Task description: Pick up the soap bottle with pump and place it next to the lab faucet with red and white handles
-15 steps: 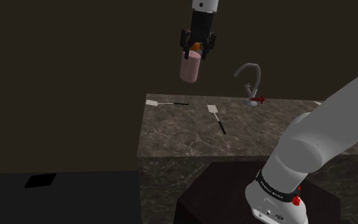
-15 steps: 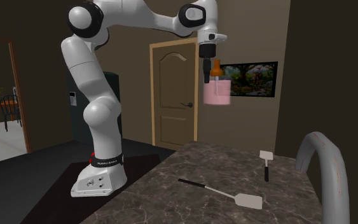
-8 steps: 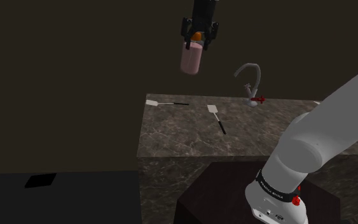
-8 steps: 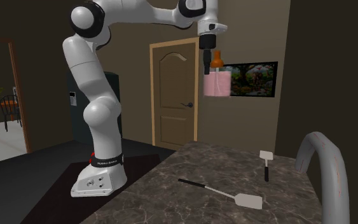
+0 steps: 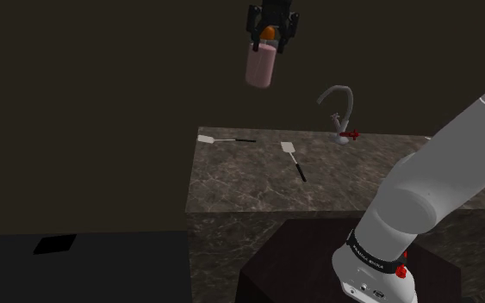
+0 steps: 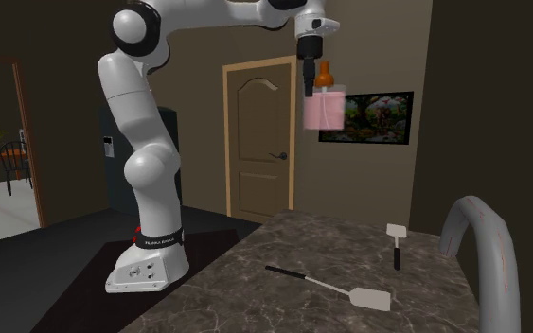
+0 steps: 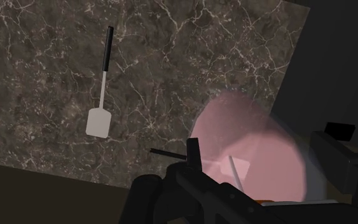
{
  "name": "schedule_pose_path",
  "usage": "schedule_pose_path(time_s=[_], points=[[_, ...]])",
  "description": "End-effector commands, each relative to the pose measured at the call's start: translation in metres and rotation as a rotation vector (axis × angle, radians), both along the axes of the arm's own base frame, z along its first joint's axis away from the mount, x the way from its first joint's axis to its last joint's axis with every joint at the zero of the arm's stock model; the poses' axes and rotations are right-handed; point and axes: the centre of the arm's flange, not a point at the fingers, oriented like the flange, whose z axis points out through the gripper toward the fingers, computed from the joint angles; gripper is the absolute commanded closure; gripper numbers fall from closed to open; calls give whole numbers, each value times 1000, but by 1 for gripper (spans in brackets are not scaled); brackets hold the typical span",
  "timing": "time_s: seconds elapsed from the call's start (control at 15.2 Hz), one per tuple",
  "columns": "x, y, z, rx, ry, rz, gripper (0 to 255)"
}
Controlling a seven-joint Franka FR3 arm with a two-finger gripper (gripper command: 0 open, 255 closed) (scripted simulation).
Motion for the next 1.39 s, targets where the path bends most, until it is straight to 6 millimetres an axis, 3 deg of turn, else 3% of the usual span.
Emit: schedule_pose_path(time_s=[0.0, 0.07, 1.32], points=[[-1, 0, 12, 0, 0, 0, 255], [-1, 0, 16, 0, 0, 0, 255], [-144, -207, 17, 0, 0, 0, 255]])
